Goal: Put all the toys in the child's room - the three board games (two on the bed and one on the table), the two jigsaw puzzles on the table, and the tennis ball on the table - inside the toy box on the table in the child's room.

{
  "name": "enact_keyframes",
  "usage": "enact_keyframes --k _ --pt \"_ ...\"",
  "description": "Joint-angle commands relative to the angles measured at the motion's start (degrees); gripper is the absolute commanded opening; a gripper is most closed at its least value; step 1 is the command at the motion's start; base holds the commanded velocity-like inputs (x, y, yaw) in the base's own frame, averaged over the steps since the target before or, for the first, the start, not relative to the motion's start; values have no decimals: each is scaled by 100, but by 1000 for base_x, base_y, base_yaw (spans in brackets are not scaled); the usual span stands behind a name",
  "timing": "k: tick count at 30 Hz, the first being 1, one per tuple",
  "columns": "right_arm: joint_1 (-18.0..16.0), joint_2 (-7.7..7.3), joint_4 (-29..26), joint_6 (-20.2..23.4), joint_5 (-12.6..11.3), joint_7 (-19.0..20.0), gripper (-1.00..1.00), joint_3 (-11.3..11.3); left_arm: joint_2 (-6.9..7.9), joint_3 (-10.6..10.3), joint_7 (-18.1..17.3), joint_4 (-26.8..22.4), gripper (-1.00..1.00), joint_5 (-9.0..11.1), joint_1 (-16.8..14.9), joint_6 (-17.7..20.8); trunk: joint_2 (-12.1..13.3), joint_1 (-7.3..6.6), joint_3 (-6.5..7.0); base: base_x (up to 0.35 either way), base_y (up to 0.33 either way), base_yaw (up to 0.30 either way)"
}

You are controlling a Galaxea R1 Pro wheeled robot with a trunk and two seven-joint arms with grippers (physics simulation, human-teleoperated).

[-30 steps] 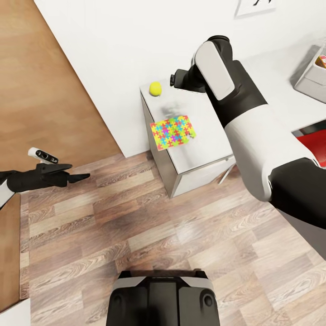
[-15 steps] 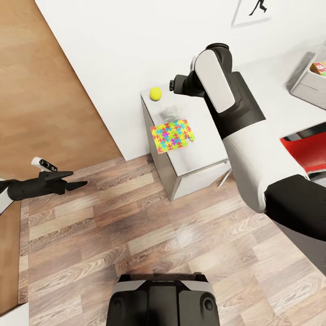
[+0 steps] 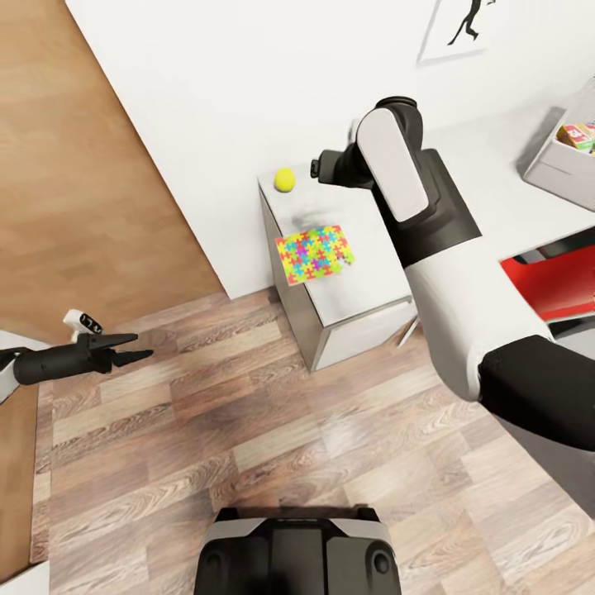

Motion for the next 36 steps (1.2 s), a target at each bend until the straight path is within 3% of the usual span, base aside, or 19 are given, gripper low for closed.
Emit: enact_keyframes --k 1,4,15,19,22,26,30,33,36 --pt "8 0 -25 42 -52 -59 100 -1 6 -31 -29 35 100 -66 -9 -5 -9 4 2 0 0 0" --pt "47 0 -96 121 -52 -62 100 -61 -9 -15 -32 198 100 -363 -9 -212 -9 4 30 0 0 0" --pt "85 0 -158 178 -44 -64 100 -260 -87 -5 56 708 100 -863 -8 -477 -9 4 134 0 0 0" --pt "154 0 -159 179 -38 -64 100 -266 -275 -2 269 856 100 -1229 -7 -576 -9 4 172 0 0 0" --pt "177 0 -160 180 -36 -64 100 -267 -352 -5 450 900 100 -1368 -8 -594 -9 4 201 0 0 0" --pt "233 0 -157 177 -19 -64 100 -268 -504 3 1196 1107 100 -1539 -8 -697 -9 4 239 0 0 0" --pt "252 0 -153 170 -7 -64 100 -268 -679 10 1845 1261 100 -1572 -7 -805 -9 4 277 0 0 0" --pt "262 0 -153 170 3 -67 100 -268 -943 11 2609 1442 100 -1583 -7 -948 -9 4 306 0 0 0" --pt "266 0 -156 170 6 -75 100 -268 -1090 10 3053 1579 100 -1582 -7 -1067 -9 4 334 0 0 0"
